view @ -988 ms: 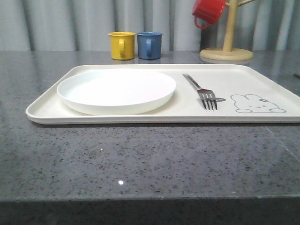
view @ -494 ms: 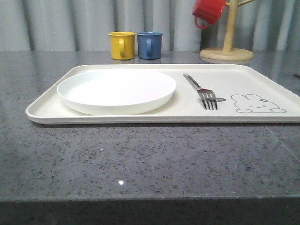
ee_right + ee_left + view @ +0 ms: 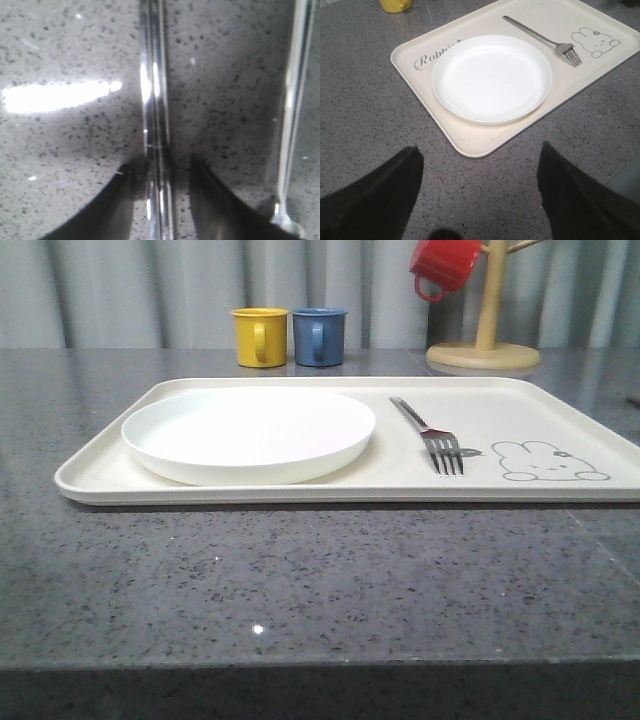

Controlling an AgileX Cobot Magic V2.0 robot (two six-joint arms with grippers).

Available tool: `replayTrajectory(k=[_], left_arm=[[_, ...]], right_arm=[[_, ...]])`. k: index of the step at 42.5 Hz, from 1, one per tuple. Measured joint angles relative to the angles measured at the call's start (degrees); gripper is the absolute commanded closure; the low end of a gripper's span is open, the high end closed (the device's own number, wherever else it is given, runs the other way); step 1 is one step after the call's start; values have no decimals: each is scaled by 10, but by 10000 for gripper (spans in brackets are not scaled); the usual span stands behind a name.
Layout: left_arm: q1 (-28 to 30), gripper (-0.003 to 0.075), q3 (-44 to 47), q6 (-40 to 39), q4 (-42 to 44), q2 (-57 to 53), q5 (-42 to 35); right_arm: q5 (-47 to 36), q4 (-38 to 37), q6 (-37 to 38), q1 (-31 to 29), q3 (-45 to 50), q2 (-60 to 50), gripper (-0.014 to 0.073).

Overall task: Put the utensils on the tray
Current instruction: 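Move the right gripper back over the steel chopsticks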

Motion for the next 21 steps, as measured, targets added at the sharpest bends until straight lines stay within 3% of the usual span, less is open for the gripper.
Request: replayTrajectory(k=[7, 15, 21], left_arm=[[0, 239, 0, 0, 0, 0, 0], [0, 239, 0, 0, 0, 0, 0], [0, 239, 0, 0, 0, 0, 0]], right_arm=[[-1, -7, 0, 0, 0, 0, 570], [-1, 13, 0, 1, 0, -2, 581], [-1, 76, -18, 31, 0, -22, 581]])
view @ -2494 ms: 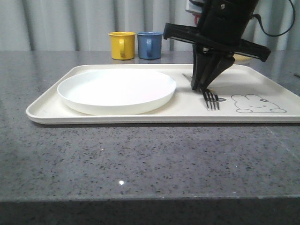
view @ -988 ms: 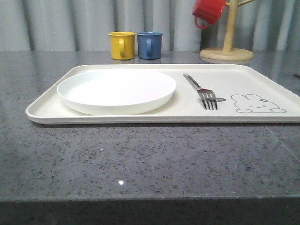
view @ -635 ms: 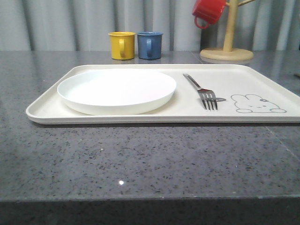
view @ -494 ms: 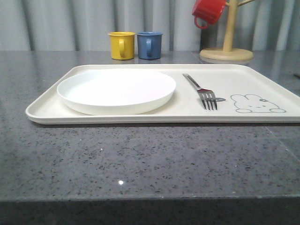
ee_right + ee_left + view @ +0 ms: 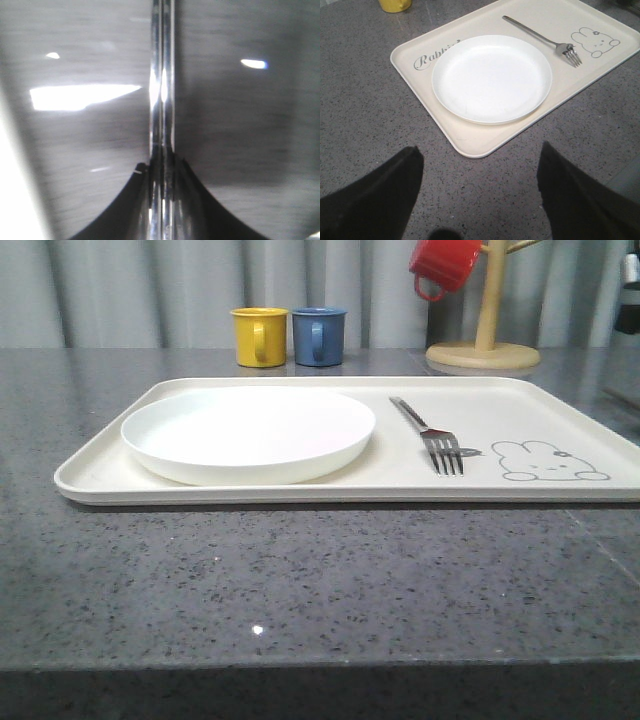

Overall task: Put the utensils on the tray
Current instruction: 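Move the right gripper back over the steel chopsticks, then grasp the chopsticks and lay them on the tray beside the fork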

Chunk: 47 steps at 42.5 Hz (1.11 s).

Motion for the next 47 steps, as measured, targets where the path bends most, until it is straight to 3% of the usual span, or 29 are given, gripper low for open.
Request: replayTrajectory(k=[13, 23, 26, 35, 47], left_arm=[[0, 239, 0, 0, 0, 0, 0], [0, 239, 0, 0, 0, 0, 0], [0, 239, 0, 0, 0, 0, 0], [0, 239, 0, 0, 0, 0, 0], [0, 239, 0, 0, 0, 0, 0]], right_arm=[[2, 99, -29, 91, -1, -29, 580], [3, 122, 27, 107, -1, 4, 571], [3, 122, 48, 108, -1, 14, 526], [-5, 122, 62, 122, -1, 20, 246], [-54, 108, 61, 124, -1, 18, 220]])
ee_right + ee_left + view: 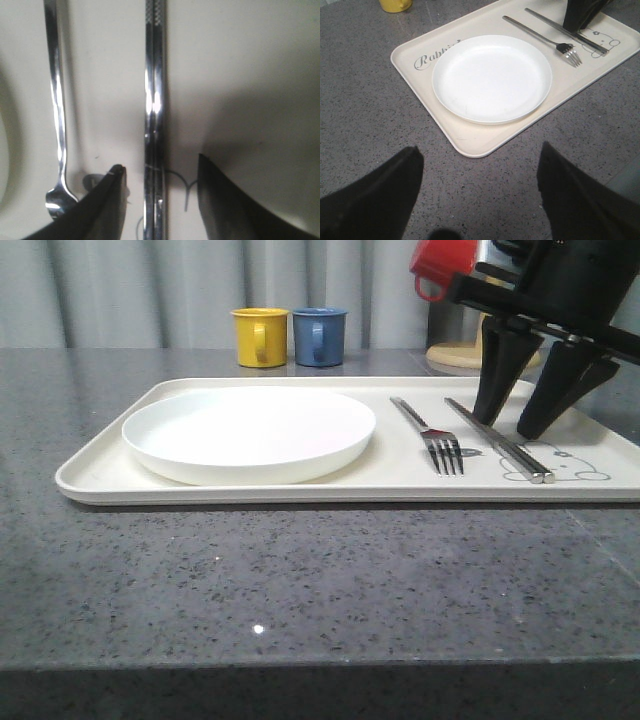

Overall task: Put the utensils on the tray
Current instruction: 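Grasp the chopsticks and lay them on the tray beside the fork, then grasp the steel spoon with the right gripper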

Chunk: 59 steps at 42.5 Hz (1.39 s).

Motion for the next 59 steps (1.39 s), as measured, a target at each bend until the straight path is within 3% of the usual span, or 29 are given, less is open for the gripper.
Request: replayTrajectory(k=[12, 19, 28, 35, 38, 59], left_arm=[[0, 239, 0, 0, 0, 0, 0], [0, 239, 0, 0, 0, 0, 0], [0, 239, 0, 0, 0, 0, 0], [0, 239, 0, 0, 0, 0, 0], [0, 239, 0, 0, 0, 0, 0], [0, 239, 0, 0, 0, 0, 0]], right_arm=[[4, -180, -22, 0, 0, -93, 268], [23, -235, -32, -27, 0, -141, 311], [51, -238, -35, -137, 0, -131, 305], [52, -195, -43, -217, 0, -103, 206], [52, -175, -52, -238, 0, -87, 213], [11, -145, -72, -261, 0, -6, 214]])
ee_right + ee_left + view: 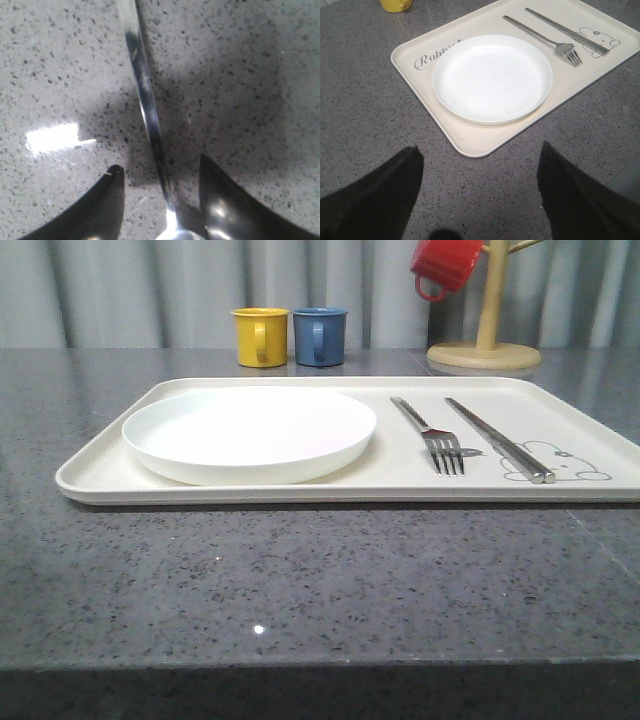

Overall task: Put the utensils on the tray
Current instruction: 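Grasp the steel spoon with the right gripper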

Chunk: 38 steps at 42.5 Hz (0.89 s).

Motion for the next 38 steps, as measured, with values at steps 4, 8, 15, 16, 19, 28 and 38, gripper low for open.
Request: replayTrajectory(k=[4, 8, 15, 16, 19, 28, 38], left_arm=[[0, 239, 0, 0, 0, 0, 0], [0, 239, 0, 0, 0, 0, 0], [0, 239, 0, 0, 0, 0, 0], [0, 239, 0, 0, 0, 0, 0], [0, 239, 0, 0, 0, 0, 0], [0, 239, 0, 0, 0, 0, 0], [0, 239, 0, 0, 0, 0, 0]], right_arm=[[-4, 9, -7, 0, 0, 4, 255], [-5, 13, -10, 0, 0, 11, 316], [-8, 13, -11, 0, 0, 13, 501], [-8, 13, -11, 0, 0, 13, 530], [-8, 13, -11, 0, 0, 14, 615], [-9, 23, -11, 1, 0, 11, 659], [-6, 86, -26, 76, 0, -50, 659]])
